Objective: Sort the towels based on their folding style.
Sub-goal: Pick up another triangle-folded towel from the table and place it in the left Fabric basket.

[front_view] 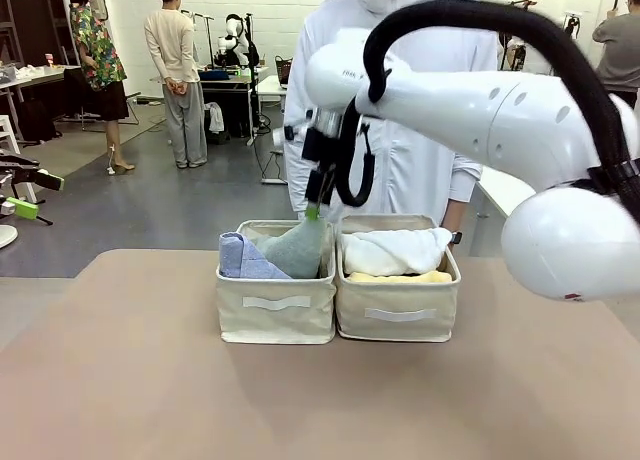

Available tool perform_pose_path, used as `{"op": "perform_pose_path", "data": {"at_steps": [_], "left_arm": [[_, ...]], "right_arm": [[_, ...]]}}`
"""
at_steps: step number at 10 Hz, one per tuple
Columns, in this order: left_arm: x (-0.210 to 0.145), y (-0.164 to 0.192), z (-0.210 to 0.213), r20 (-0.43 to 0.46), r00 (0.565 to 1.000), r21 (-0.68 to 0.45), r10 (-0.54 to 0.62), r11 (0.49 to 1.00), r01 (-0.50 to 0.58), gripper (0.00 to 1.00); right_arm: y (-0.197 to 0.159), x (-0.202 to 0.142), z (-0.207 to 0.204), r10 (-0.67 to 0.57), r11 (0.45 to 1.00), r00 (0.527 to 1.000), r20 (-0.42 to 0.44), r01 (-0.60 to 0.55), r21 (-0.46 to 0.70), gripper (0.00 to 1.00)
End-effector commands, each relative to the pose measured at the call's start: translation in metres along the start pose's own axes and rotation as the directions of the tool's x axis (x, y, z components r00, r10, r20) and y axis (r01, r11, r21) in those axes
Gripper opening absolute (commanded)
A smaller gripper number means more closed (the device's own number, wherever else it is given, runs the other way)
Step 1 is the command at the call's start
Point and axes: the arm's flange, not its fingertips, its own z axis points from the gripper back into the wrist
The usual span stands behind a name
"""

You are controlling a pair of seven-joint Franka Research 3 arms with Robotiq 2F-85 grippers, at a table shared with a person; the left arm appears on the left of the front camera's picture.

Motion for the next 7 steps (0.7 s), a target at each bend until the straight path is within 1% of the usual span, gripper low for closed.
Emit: {"op": "perform_pose_path", "data": {"at_steps": [1,2,4,5,6,7], "left_arm": [[0.002,-0.001,0.001,0.016,1.0,0.007,0.007,1.0,-0.007,1.0],[0.002,-0.001,0.001,0.016,1.0,0.007,0.007,1.0,-0.007,1.0],[0.002,-0.001,0.001,0.016,1.0,0.007,0.007,1.0,-0.007,1.0],[0.002,-0.001,0.001,0.016,1.0,0.007,0.007,1.0,-0.007,1.0],[0.002,-0.001,0.001,0.016,1.0,0.007,0.007,1.0,-0.007,1.0],[0.002,-0.001,0.001,0.016,1.0,0.007,0.007,1.0,-0.007,1.0]], "right_arm": [[0.017,-0.031,0.049,-0.045,0.992,0.992,0.121,0.059,-0.11,1.0],[0.013,-0.055,0.07,-0.104,0.988,0.989,0.108,0.115,-0.102,1.0],[0.007,-0.12,0.103,-0.217,0.967,0.972,0.094,0.227,-0.119,1.0],[0.012,-0.151,0.112,-0.236,0.962,0.968,0.083,0.245,-0.125,1.0],[0.019,-0.178,0.112,-0.234,0.966,0.972,0.015,0.234,-0.112,1.0],[0.024,-0.198,0.112,-0.261,0.959,0.965,-0.005,0.258,-0.116,1.0]]}}
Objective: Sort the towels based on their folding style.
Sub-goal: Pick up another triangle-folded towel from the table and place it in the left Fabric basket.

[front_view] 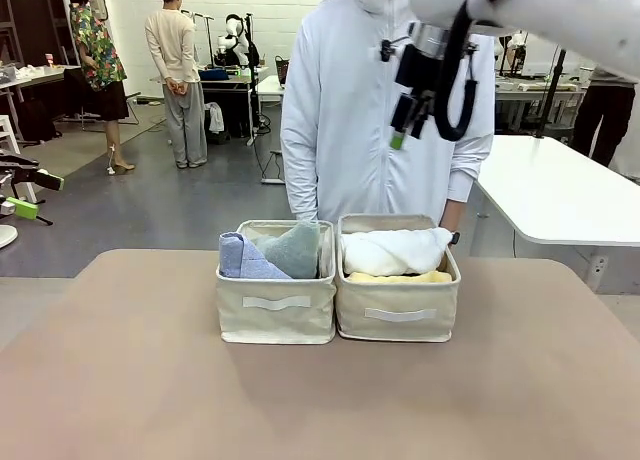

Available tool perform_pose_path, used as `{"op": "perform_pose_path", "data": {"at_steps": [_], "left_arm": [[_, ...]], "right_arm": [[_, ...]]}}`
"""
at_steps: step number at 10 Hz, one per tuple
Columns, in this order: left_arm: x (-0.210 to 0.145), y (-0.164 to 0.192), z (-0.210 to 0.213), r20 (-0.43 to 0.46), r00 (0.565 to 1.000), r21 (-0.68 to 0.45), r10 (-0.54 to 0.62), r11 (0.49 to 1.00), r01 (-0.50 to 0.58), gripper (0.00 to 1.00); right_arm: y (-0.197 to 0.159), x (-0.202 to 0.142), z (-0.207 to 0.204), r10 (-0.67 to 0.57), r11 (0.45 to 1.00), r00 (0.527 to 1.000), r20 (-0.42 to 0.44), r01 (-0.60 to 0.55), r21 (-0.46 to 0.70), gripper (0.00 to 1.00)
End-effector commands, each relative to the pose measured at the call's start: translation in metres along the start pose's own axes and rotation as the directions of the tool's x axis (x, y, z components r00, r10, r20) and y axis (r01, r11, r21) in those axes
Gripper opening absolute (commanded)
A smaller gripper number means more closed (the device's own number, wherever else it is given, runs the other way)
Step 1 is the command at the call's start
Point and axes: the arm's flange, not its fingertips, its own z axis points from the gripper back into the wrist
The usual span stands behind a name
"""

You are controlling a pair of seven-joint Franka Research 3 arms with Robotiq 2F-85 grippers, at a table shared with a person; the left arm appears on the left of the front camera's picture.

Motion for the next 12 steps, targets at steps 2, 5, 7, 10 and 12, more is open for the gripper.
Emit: {"op": "perform_pose_path", "data": {"at_steps": [2,5,7,10,12], "left_arm": [[0.002,-0.001,0.001,0.016,1.0,0.006,0.006,1.0,-0.006,1.0],[0.002,-0.001,0.001,0.016,1.0,0.006,0.006,1.0,-0.006,1.0],[0.002,-0.001,0.001,0.016,1.0,0.006,0.006,1.0,-0.006,1.0],[0.002,-0.001,0.001,0.016,1.0,0.006,0.006,1.0,-0.006,1.0],[0.002,-0.001,0.001,0.016,1.0,0.006,0.006,1.0,-0.006,1.0]], "right_arm": [[0.051,-0.099,-0.018,-0.041,0.999,0.999,0.034,0.041,-0.009,1.0],[0.017,-0.056,-0.005,-0.05,0.999,0.998,-0.027,0.05,0.004,1.0],[0.017,-0.056,-0.005,-0.05,0.999,0.998,-0.027,0.05,0.004,1.0],[0.017,-0.056,-0.005,-0.05,0.999,0.998,-0.027,0.05,0.004,1.0],[0.005,-0.09,0.044,0.059,0.987,0.989,0.134,-0.078,0.141,1.0]]}}
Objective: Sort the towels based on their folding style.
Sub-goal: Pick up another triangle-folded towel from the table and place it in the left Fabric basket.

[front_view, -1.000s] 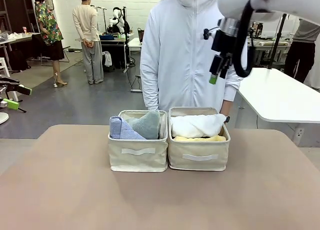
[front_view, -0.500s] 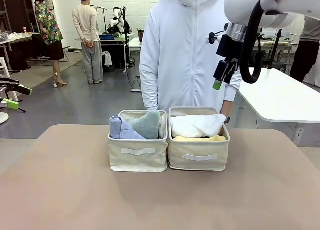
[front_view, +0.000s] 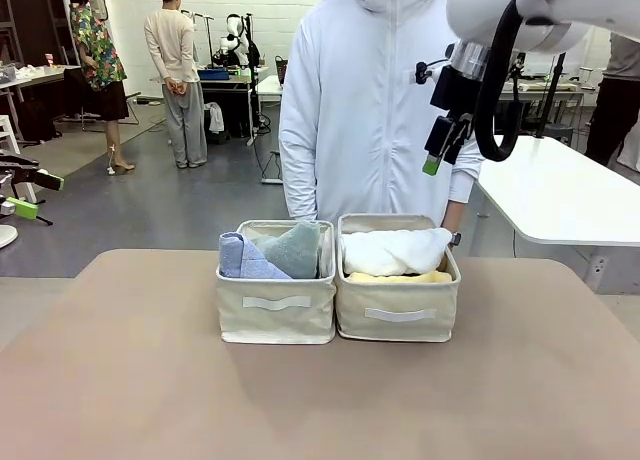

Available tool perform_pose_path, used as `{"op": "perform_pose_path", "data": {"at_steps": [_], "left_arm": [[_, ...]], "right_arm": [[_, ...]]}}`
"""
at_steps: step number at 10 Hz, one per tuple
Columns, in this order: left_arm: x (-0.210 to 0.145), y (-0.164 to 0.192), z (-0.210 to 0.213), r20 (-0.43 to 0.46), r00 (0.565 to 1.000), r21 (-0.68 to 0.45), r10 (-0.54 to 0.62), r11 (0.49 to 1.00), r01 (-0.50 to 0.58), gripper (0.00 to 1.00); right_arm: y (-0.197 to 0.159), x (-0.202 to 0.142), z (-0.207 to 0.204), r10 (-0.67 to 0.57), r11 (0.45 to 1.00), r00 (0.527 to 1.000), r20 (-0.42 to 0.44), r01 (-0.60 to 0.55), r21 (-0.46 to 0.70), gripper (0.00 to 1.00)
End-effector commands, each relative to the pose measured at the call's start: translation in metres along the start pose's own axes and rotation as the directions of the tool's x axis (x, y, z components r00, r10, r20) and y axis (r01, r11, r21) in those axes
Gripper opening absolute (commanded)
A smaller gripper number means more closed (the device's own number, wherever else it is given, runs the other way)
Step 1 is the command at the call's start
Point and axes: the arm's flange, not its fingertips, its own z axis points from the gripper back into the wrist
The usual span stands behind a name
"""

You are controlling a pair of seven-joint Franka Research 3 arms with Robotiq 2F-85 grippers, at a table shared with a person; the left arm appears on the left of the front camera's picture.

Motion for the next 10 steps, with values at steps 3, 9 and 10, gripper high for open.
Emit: {"op": "perform_pose_path", "data": {"at_steps": [3,9,10], "left_arm": [[0.002,-0.001,0.001,0.016,1.0,0.006,0.006,1.0,-0.006,1.0],[0.002,-0.001,0.001,0.016,1.0,0.006,0.006,1.0,-0.006,1.0],[0.002,-0.001,0.001,0.016,1.0,0.006,0.006,1.0,-0.006,1.0]], "right_arm": [[-0.047,-0.112,0.111,0.121,0.947,0.922,0.367,-0.218,0.236,1.0],[-0.088,-0.245,0.113,0.378,0.823,0.696,0.61,-0.554,0.122,1.0],[-0.09,-0.257,0.111,0.365,0.838,0.667,0.649,-0.539,0.082,1.0]]}}
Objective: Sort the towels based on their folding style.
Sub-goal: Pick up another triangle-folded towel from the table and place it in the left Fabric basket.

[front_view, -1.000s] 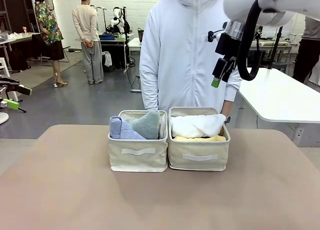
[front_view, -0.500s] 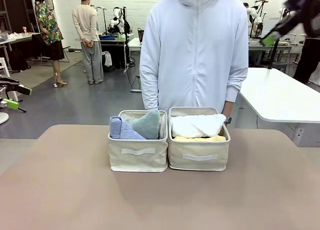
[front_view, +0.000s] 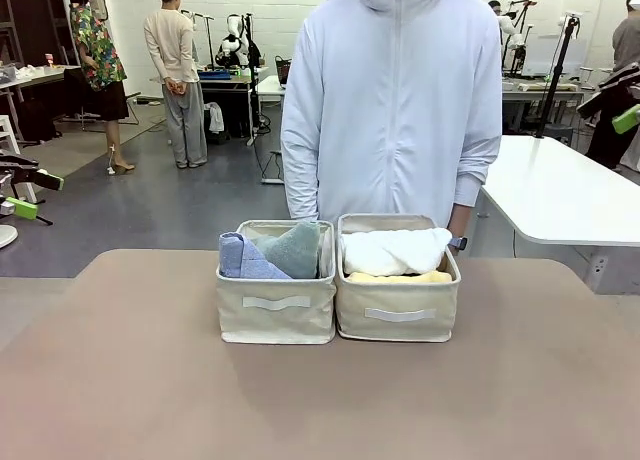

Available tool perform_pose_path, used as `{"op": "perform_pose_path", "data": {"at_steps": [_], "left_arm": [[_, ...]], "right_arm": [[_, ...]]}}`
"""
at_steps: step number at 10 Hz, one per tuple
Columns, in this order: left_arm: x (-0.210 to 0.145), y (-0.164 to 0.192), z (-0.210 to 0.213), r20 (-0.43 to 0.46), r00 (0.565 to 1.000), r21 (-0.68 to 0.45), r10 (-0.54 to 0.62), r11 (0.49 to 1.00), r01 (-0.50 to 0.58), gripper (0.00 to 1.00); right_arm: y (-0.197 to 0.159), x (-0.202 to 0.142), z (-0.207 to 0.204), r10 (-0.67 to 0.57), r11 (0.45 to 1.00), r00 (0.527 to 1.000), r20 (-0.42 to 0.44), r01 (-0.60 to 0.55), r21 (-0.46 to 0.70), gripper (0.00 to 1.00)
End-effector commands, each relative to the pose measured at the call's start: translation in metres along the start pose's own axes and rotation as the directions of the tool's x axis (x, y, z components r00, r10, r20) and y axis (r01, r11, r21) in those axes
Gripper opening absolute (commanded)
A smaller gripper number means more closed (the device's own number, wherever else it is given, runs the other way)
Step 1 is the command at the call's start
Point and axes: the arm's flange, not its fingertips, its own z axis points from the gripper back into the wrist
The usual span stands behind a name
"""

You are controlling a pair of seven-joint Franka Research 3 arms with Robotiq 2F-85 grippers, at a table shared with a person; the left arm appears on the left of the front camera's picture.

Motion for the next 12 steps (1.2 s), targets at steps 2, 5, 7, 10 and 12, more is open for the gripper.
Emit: {"op": "perform_pose_path", "data": {"at_steps": [2,5,7,10,12], "left_arm": [[0.003,-0.001,0.0,0.015,1.0,0.005,0.006,1.0,-0.006,1.0],[0.003,-0.001,0.0,0.015,1.0,0.005,0.006,1.0,-0.006,1.0],[0.003,-0.001,0.0,0.015,1.0,0.005,0.006,1.0,-0.006,1.0],[0.003,-0.001,0.0,0.015,1.0,0.005,0.006,1.0,-0.006,1.0],[0.003,-0.001,0.0,0.015,1.0,0.005,0.006,1.0,-0.006,1.0]], "right_arm": [[0.014,-0.018,0.0,0.01,0.987,0.992,0.128,0.011,-0.159,1.0],[0.004,-0.019,0.014,-0.011,0.99,0.994,0.11,0.026,-0.139,1.0],[0.004,-0.019,0.014,-0.011,0.99,0.994,0.11,0.026,-0.139,1.0],[0.004,-0.019,0.014,-0.011,0.99,0.994,0.11,0.026,-0.139,1.0],[0.004,-0.019,0.014,-0.011,0.99,0.994,0.11,0.026,-0.139,1.0]]}}
